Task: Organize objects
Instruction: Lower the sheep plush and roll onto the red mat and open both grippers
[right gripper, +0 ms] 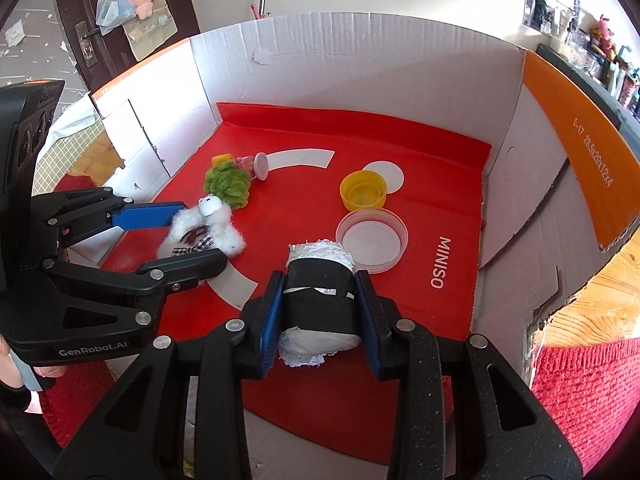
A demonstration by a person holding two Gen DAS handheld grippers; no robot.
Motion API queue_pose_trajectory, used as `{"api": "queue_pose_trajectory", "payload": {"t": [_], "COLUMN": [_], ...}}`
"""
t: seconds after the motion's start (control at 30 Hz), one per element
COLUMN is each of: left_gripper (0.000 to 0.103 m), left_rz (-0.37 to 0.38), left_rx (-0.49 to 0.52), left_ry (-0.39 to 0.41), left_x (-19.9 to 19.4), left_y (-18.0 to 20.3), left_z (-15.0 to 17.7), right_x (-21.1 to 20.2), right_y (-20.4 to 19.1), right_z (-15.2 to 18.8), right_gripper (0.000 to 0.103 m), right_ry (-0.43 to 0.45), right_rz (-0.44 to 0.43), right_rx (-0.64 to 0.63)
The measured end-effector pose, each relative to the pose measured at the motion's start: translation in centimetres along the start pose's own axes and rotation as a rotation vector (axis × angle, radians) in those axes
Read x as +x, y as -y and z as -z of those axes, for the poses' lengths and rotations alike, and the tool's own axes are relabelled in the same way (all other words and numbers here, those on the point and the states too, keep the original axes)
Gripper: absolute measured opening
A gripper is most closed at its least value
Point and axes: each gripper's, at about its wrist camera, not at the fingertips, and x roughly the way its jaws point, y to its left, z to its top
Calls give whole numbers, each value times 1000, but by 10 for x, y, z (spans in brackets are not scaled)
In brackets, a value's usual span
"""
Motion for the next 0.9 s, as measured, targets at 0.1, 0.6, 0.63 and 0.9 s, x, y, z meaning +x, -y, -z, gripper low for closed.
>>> {"api": "queue_pose_trajectory", "payload": {"t": [0.1, 0.6, 0.63, 0.9], "left_gripper": [56, 57, 57, 60], "left_rz": [0, 8, 8, 6], "left_rx": [-1, -3, -3, 2], "left_ry": [1, 1, 1, 2], "left_x": [0, -2, -2, -3], "left_y": [-1, -6, -5, -8], "left_z": [1, 3, 3, 3], "right_x": [0, 1, 0, 0], "right_y": [1, 2, 2, 2], "right_z": [0, 0, 0, 1], "right_gripper": [33, 33, 33, 34], "right_ry": [1, 3, 4, 3], "right_rz": [-3, 0, 1, -6], "right_rx": [4, 1, 1, 4]}}
